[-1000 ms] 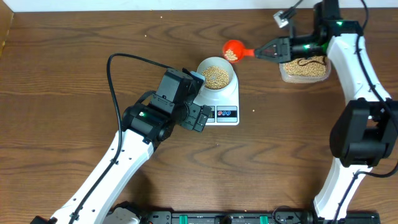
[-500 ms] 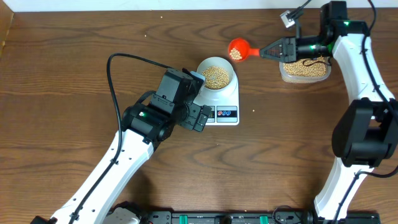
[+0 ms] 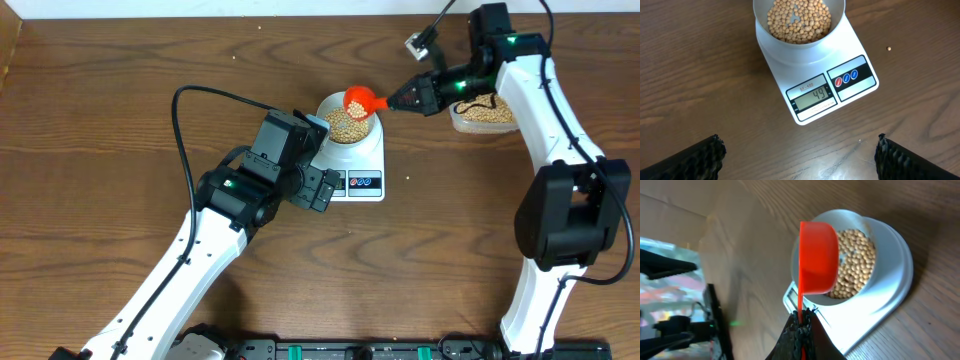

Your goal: Scoop item into bowl and weigh 50g on scale

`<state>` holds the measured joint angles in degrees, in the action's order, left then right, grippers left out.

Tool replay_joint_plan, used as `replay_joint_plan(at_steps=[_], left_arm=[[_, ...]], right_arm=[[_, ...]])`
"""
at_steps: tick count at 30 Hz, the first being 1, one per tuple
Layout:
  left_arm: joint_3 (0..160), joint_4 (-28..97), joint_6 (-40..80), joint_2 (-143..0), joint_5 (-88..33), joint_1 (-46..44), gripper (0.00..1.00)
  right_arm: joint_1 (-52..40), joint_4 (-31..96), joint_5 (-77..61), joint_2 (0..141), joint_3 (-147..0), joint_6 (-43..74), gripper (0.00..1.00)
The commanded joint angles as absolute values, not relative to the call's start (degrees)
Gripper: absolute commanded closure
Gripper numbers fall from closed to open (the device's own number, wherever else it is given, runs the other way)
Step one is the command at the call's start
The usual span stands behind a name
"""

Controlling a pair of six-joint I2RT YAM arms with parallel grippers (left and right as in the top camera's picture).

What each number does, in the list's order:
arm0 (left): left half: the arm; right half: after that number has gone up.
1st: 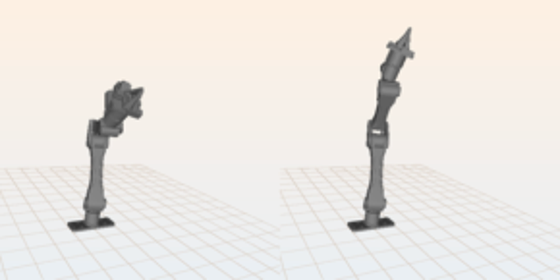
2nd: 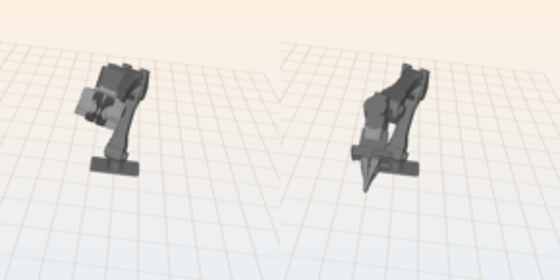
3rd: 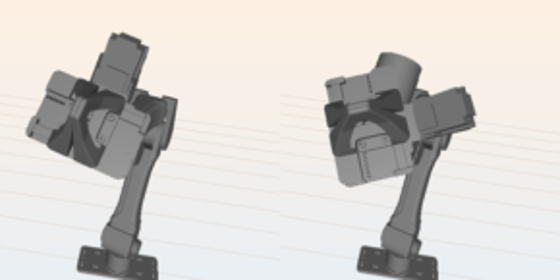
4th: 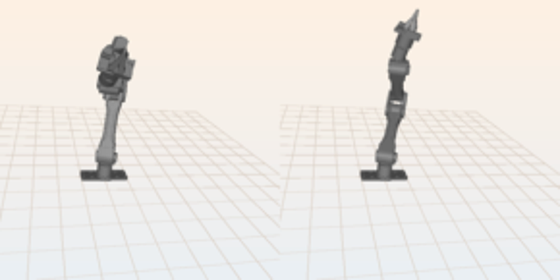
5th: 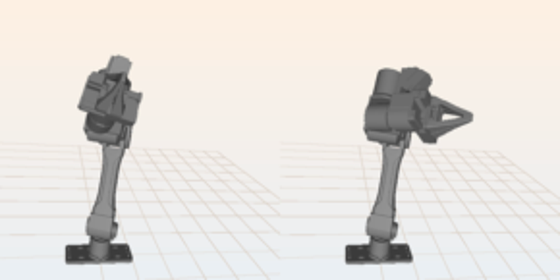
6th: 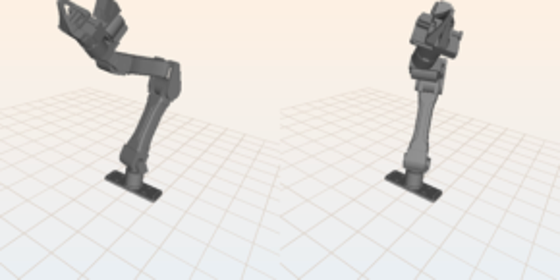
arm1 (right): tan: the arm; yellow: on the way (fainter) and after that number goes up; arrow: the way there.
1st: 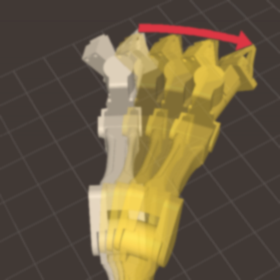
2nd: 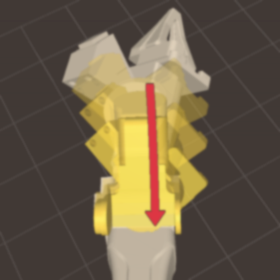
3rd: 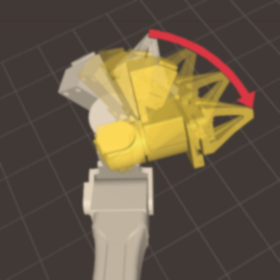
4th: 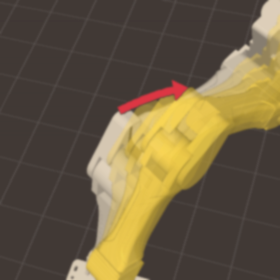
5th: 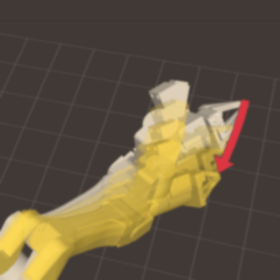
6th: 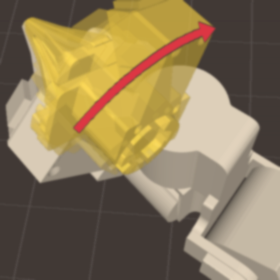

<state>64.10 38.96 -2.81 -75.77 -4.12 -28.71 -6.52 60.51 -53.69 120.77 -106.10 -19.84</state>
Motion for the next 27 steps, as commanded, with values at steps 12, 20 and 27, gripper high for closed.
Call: replay_joint_plan(at_steps=[12,20,27], left_arm=[[64.07,39.03,-2.70,-76.20,-3.40,-28.51,0.02],[64.07,39.03,-2.70,-76.20,-3.40,-28.51,0.02],[64.07,39.03,-2.70,-76.20,-3.40,-28.51,0.02]], right_arm=[[-10.61,60.01,-40.40,115.09,-106.13,-24.08,0.99],[-13.47,59.33,-32.47,113.78,-106.13,-25.98,0.99],[-15.14,58.46,-31.11,113.73,-106.13,-27.99,0.99]])
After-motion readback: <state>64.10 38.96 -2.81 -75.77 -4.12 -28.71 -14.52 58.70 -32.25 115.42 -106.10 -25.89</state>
